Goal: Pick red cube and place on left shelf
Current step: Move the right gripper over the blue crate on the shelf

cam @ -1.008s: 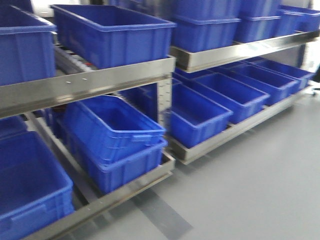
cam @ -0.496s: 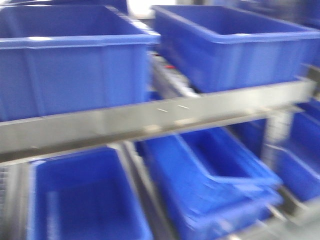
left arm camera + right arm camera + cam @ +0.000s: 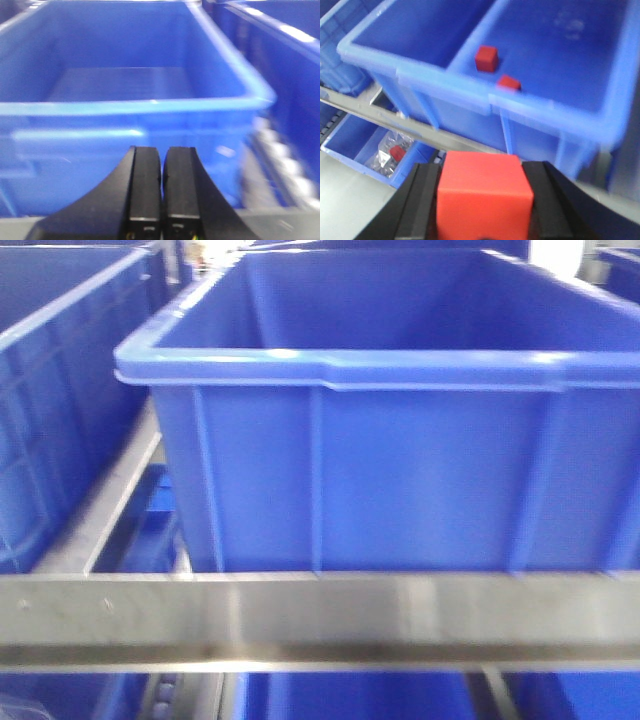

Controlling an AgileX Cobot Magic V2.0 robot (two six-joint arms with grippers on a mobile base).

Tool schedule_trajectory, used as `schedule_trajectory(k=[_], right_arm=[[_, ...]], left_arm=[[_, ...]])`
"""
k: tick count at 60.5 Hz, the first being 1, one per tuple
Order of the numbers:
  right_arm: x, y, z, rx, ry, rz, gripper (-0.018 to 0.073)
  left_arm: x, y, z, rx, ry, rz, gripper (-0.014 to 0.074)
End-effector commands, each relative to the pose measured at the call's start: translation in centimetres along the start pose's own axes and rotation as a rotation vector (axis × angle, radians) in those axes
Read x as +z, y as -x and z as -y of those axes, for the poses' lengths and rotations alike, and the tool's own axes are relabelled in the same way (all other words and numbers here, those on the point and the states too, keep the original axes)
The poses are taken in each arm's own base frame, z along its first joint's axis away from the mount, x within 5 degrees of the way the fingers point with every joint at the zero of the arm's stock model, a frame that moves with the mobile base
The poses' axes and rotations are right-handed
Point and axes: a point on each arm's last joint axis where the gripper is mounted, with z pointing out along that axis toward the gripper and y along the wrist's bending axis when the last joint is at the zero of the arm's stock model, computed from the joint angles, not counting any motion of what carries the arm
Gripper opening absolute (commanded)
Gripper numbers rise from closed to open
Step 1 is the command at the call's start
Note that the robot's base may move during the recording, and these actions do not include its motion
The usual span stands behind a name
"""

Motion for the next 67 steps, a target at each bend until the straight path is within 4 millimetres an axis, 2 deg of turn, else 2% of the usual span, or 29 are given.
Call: schedule_trajectory(k=[1, 67], right_arm=[[-0.4, 1.45, -0.22, -0.008, 0.014, 0.096, 0.0223], [-0.4, 1.45, -0.22, -0.008, 0.013, 0.096, 0.0223]], left_arm=[[-0.02, 0.1, 0.03, -0.005, -0.007, 0.079, 0.0102], [-0.02, 0.1, 0.03, -0.005, -0.007, 0.079, 0.0102]])
